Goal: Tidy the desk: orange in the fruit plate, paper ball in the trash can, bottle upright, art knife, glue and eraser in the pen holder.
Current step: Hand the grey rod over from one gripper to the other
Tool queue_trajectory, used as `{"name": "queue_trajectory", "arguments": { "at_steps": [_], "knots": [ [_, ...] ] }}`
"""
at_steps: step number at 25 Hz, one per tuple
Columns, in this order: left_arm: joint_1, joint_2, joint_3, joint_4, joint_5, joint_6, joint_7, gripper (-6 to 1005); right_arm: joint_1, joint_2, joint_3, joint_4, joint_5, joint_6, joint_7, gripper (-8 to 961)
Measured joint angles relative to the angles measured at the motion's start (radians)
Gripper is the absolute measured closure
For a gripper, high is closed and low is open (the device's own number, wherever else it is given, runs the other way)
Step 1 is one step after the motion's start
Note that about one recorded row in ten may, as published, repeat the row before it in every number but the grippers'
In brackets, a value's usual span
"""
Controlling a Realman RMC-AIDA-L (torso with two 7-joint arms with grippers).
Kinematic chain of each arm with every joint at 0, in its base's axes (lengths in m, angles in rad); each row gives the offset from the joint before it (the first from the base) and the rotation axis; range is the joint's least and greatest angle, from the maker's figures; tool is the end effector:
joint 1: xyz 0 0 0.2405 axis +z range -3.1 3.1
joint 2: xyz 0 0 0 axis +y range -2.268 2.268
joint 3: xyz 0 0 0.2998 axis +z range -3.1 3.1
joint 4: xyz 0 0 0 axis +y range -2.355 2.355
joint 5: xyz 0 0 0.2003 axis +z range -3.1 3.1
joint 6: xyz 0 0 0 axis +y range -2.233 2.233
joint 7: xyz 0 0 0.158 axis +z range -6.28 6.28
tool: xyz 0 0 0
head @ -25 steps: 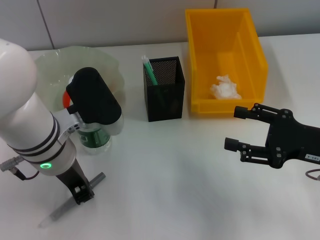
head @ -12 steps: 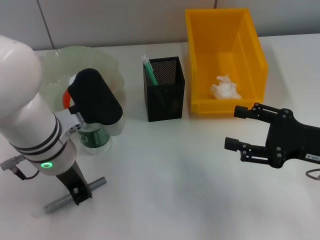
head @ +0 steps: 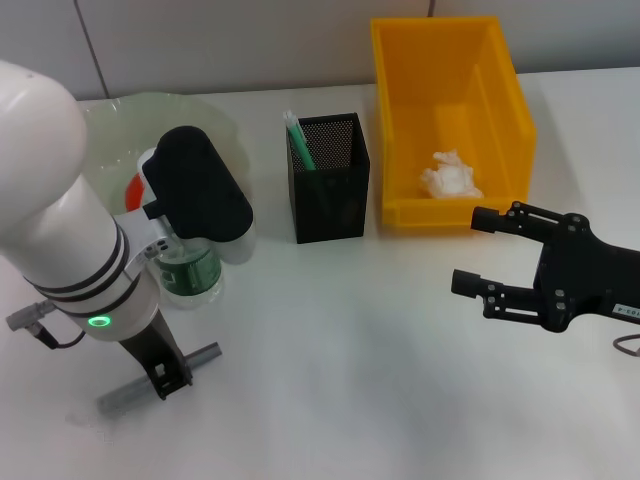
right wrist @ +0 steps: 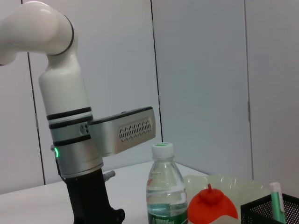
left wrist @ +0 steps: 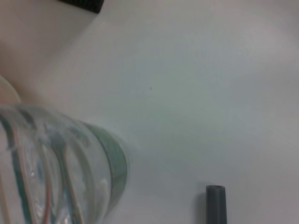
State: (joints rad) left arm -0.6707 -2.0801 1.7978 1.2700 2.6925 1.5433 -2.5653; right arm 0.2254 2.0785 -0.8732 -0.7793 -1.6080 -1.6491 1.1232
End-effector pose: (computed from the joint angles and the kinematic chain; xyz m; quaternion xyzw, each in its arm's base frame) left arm -0.2175 0.3436 -0.0899 -0.9192 -0.1666 0.3378 0.1152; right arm 0.3100 0.2754 -0.0059 -0.9129 0.1262 0.3255 0.2117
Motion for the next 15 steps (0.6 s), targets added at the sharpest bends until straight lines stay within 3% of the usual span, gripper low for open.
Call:
{"name": "queue_trajectory", "arguments": {
  "at_steps": [15],
  "knots": [
    [0.014,0.0,0.0,0.165,-0.097,0.054,0.008,832,-0.002,0.0,0.016,0.001,-0.003,0.002,0.0,168]
  ]
}}
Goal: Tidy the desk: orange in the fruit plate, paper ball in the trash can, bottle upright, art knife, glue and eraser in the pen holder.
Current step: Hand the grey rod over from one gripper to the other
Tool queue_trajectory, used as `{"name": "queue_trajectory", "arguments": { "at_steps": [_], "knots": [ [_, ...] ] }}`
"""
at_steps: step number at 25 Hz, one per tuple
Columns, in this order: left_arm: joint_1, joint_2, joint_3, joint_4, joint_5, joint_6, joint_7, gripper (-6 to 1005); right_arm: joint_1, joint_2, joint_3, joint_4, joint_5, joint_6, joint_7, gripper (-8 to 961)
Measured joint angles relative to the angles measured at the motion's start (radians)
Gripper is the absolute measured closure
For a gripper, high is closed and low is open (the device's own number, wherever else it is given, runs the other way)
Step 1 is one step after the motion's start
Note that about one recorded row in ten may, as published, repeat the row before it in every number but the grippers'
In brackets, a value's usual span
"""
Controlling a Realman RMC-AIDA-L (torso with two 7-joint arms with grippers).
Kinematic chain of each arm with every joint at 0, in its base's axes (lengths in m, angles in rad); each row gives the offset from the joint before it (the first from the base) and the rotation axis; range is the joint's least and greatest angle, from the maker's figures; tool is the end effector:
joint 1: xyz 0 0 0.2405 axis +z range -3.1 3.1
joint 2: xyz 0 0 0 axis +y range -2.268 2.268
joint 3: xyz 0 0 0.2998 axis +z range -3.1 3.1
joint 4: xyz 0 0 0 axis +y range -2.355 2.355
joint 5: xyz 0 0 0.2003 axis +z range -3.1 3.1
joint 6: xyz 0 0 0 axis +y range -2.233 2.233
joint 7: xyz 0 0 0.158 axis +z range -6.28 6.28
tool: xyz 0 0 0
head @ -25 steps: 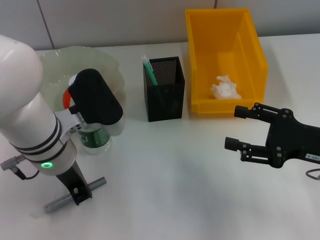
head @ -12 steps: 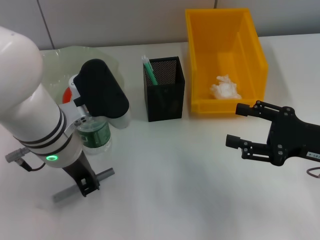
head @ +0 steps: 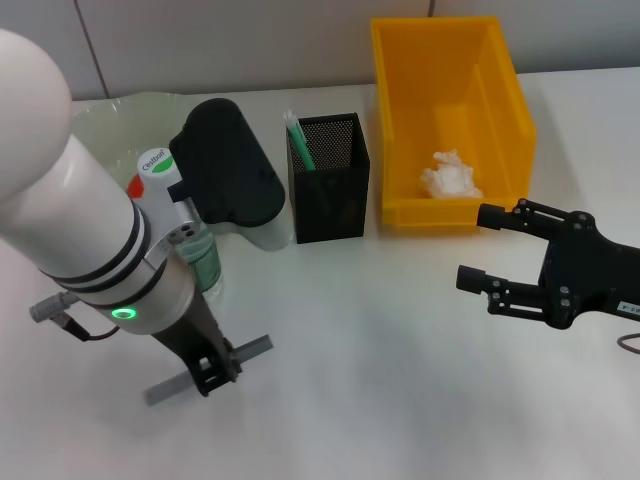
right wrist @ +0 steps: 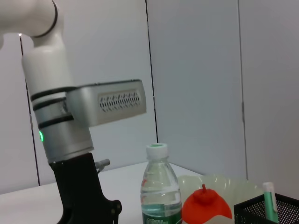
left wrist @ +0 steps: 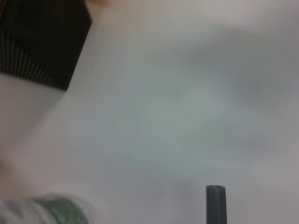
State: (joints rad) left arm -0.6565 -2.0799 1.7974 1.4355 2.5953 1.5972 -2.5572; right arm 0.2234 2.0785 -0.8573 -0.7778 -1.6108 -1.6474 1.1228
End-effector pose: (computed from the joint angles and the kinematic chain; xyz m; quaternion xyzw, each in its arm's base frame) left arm -0.1785 0.3309 -0.0881 -0.9462 -0.1307 0.2802 0.0950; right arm 0.3125 0.2756 -0.0036 -0.9107 0.1297 0.3254 0.2190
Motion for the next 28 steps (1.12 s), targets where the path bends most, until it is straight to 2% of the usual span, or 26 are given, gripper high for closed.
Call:
{"name": "queue_trajectory", "arguments": {
  "at_steps": [9,19,28],
  "knots": [
    [0.02,0.003,-0.009,0.172,-0.119,0.007,0.031,831,-0.017,0.0,0.011,0.002,-0.003,0.0,0.0,169],
    [0.02,0.004,-0.061,0.23,-0.198,-0.084,0.053,831,-0.024,0.0,0.011,0.002,-0.003,0.0,-0.002,169],
    [0.021,0.005,-0.14,0.206,-0.302,-0.122,0.13,830,-0.024,0.0,0.01,0.002,-0.003,0.0,-0.002,169]
  ]
}}
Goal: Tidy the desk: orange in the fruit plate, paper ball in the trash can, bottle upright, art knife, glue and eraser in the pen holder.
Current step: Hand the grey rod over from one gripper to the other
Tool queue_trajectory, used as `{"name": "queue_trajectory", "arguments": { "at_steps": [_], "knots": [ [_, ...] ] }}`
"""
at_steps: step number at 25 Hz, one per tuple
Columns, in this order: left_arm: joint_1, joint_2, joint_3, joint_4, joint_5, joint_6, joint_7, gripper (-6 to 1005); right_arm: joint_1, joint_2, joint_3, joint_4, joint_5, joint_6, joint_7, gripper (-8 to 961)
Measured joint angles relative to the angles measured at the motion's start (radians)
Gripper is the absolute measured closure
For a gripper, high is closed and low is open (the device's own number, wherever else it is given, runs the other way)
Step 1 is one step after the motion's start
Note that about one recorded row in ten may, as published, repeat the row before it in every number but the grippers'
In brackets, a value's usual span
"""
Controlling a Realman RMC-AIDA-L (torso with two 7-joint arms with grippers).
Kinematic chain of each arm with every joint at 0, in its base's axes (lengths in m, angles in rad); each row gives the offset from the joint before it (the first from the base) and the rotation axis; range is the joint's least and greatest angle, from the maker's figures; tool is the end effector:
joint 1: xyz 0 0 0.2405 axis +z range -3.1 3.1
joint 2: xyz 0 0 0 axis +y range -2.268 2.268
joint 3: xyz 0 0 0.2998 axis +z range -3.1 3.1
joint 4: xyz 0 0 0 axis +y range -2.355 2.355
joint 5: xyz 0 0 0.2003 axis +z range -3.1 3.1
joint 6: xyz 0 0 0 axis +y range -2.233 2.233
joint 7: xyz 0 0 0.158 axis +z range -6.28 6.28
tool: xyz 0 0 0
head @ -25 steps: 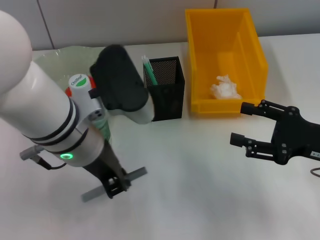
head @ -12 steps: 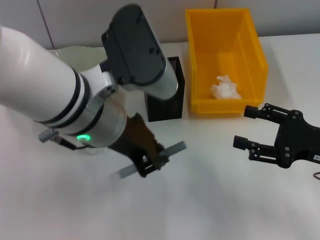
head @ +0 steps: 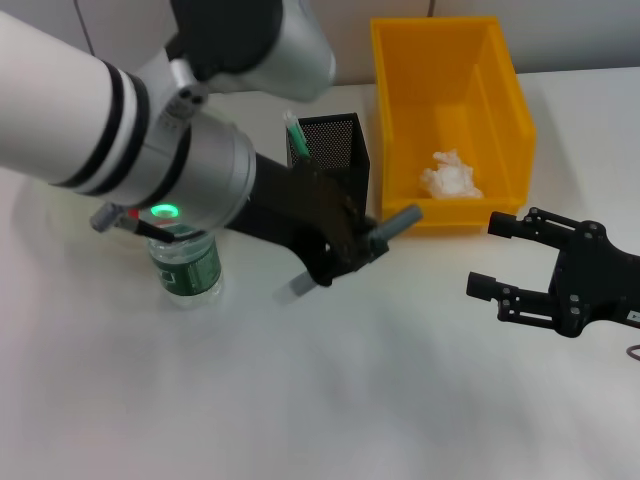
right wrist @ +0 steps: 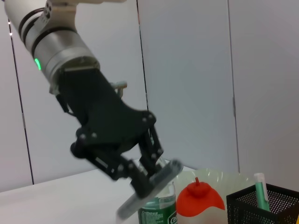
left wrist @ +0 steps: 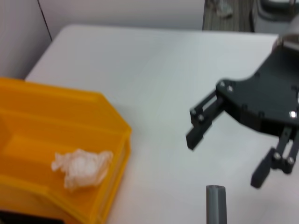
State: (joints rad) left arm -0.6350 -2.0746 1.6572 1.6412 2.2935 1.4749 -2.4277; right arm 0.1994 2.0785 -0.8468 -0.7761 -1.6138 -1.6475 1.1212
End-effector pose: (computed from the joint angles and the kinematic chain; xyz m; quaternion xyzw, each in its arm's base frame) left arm -0.0954 0.3327 -0.0667 -0.9926 -0.0515 0.0549 0.0951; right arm 0.3203 0.2682 -0.0024 -0.9079 0.1419 0.3227 0.2268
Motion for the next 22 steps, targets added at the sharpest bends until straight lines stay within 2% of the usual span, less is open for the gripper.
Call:
{"name": "queue_trajectory", "arguments": {
  "at_steps": [1,5,7,15,16,20,21,22],
  "knots": [
    [0.003,0.001,-0.058,-0.033,-0.068,-0.027,0.067,830,0.0,0.0,0.0,0.0,0.0,0.0,0.0,169],
    [0.005,0.002,-0.109,-0.069,-0.127,-0.037,0.117,830,-0.001,0.0,0.0,0.0,0.0,0.0,0.0,168],
    [0.008,0.002,-0.164,-0.109,-0.194,-0.056,0.174,829,-0.002,0.0,0.0,0.0,0.0,0.0,0.0,168],
    [0.022,0.004,-0.257,-0.177,-0.329,-0.084,0.277,832,-0.012,0.0,0.0,0.0,0.002,0.0,0.0,168],
    [0.028,0.004,-0.294,-0.22,-0.391,-0.094,0.329,832,-0.013,0.0,0.0,0.001,0.002,0.0,0.0,168],
    [0.035,0.004,-0.323,-0.257,-0.442,-0.103,0.369,832,-0.013,0.0,0.0,0.008,0.002,0.0,0.0,168],
    [0.047,0.004,-0.36,-0.302,-0.516,-0.11,0.425,832,-0.012,0.0,0.001,0.01,0.004,0.0,0.0,169],
    [0.047,0.004,-0.36,-0.302,-0.516,-0.11,0.425,832,-0.012,0.0,0.001,0.01,0.004,0.0,0.0,169]
  ]
}}
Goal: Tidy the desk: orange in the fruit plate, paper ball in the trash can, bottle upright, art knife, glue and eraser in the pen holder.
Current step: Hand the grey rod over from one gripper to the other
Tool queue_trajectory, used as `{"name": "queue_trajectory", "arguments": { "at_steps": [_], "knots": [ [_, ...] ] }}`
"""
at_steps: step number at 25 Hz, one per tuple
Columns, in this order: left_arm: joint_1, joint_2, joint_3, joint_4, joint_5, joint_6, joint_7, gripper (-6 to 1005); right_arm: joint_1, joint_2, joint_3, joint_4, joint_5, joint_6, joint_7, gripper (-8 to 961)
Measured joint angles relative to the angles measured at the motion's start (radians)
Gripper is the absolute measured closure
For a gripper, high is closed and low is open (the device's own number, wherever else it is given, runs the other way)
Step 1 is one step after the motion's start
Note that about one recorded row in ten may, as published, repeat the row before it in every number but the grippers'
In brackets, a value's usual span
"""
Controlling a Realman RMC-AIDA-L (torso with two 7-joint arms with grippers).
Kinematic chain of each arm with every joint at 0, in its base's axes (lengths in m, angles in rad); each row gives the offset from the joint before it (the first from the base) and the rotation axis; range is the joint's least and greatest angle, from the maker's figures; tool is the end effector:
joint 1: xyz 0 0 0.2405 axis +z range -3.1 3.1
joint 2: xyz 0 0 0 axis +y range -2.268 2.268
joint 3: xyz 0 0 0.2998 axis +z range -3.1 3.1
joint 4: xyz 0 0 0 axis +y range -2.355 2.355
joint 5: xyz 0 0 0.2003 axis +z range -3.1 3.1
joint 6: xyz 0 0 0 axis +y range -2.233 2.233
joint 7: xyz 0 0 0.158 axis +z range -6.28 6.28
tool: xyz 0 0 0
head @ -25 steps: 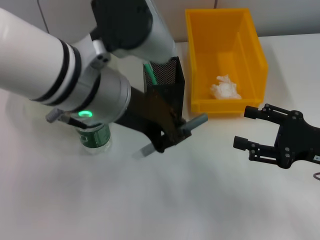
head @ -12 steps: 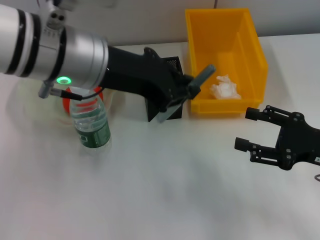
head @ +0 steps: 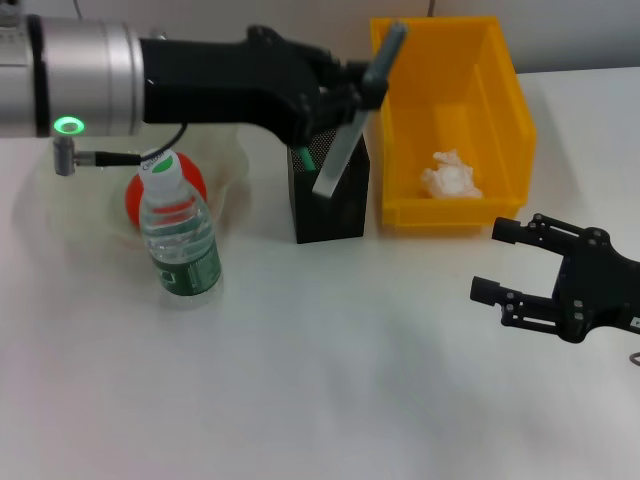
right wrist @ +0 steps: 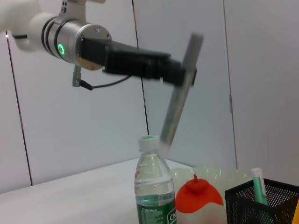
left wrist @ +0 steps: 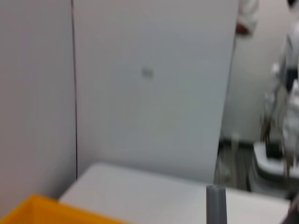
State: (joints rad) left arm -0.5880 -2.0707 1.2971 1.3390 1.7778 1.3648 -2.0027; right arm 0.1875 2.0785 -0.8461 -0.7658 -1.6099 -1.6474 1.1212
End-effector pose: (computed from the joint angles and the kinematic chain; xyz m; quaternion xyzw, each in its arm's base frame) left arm -0.1063 0.3736 -0.0196 -0.9674 -0.0948 -0.2156 0.0935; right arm 0.3241 0.2637 -0.0033 -0.9053 0.1517 0.3244 0.2285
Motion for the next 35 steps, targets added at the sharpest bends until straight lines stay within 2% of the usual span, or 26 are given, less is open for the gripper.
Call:
{"name": "queue_trajectory", "arguments": {
  "at_steps": [1,3,4,14,23,29,35],
  "knots": [
    [0.01,0.0,-0.028,-0.036,-0.069,-0.003,0.05,832,0.0,0.0,0.001,0.0,0.001,0.0,0.0,169],
    [0.014,0.0,-0.04,-0.054,-0.104,-0.005,0.074,832,0.0,0.0,0.002,0.0,0.002,0.0,0.0,169],
    [0.032,0.0,-0.055,-0.094,-0.186,-0.023,0.136,832,0.002,0.0,0.005,0.0,0.003,0.0,-0.001,169],
    [0.037,-0.002,-0.054,-0.253,-0.395,-0.07,0.272,833,0.024,0.0,0.044,-0.003,0.004,0.0,-0.01,168],
    [0.042,-0.006,-0.043,-0.32,-0.525,-0.079,0.346,832,0.06,0.002,0.067,-0.007,0.015,-0.001,-0.011,168],
    [0.033,-0.003,-0.041,-0.415,-0.638,-0.08,0.412,832,0.082,0.002,0.069,-0.011,0.068,-0.01,-0.026,169],
    [0.031,-0.003,-0.041,-0.434,-0.665,-0.078,0.423,834,0.098,0.002,0.067,-0.008,0.103,-0.012,-0.041,169]
  ]
}}
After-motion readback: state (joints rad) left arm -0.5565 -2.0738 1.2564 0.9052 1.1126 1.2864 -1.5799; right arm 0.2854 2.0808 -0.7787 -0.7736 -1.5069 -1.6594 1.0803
